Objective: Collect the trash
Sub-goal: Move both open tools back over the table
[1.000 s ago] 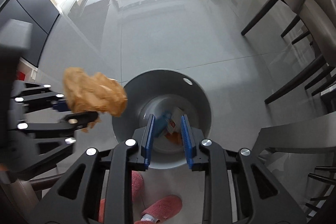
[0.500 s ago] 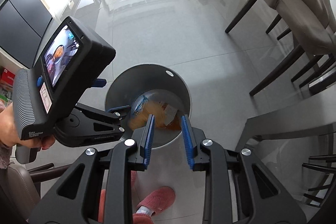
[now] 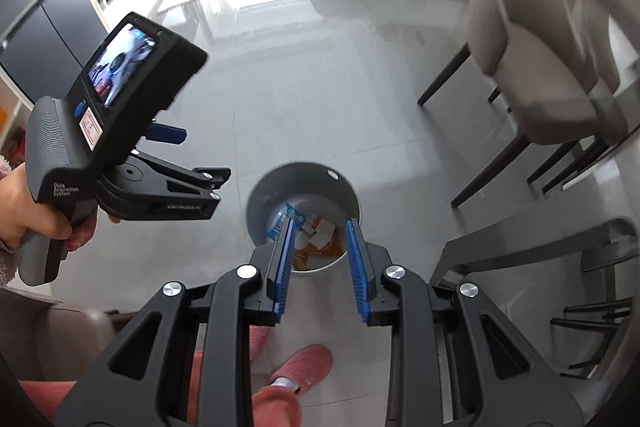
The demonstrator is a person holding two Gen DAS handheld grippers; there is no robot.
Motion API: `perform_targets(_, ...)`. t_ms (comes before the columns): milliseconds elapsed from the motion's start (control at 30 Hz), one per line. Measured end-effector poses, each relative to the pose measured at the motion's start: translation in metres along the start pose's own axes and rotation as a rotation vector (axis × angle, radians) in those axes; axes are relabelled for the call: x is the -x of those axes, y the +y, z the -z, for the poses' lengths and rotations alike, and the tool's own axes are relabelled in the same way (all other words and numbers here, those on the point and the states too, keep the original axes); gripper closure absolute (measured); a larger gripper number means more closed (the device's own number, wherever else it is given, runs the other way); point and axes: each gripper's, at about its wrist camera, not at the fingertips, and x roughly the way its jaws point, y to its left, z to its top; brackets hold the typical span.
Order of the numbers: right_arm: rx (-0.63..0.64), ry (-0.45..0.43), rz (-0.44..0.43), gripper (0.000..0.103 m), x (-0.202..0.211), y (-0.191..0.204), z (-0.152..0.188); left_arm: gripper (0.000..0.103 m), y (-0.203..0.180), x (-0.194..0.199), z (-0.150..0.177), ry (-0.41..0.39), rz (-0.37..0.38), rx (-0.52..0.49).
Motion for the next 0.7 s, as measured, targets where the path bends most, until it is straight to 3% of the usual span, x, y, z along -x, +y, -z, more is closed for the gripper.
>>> perform_targets(100, -0.044, -0.035, 0.017, 0.071, 0.057, -0.004, -0.010, 0.033, -0.002, 0.058, -0.006, -0.042, 0.020, -0.044)
perform_targets(233, -0.150, -0.108, 0.057, 0.052, 0.139, -0.016, -0.019, 0.028, -0.016, 0.137, -0.019, -0.114, 0.056, -0.109)
perform_targets(467, -0.357, -0.209, 0.257, 0.023, 0.255, -0.067, -0.007, 0.016, -0.080, 0.242, -0.053, -0.262, 0.148, -0.285)
perform_targets(600, -0.492, -0.225, 0.387, 0.021, 0.291, -0.125, 0.014, 0.016, -0.137, 0.271, -0.074, -0.307, 0.213, -0.369)
perform_targets(700, -0.580, -0.227, 0.433, 0.021, 0.308, -0.173, 0.037, 0.016, -0.186, 0.281, -0.089, -0.345, 0.243, -0.434)
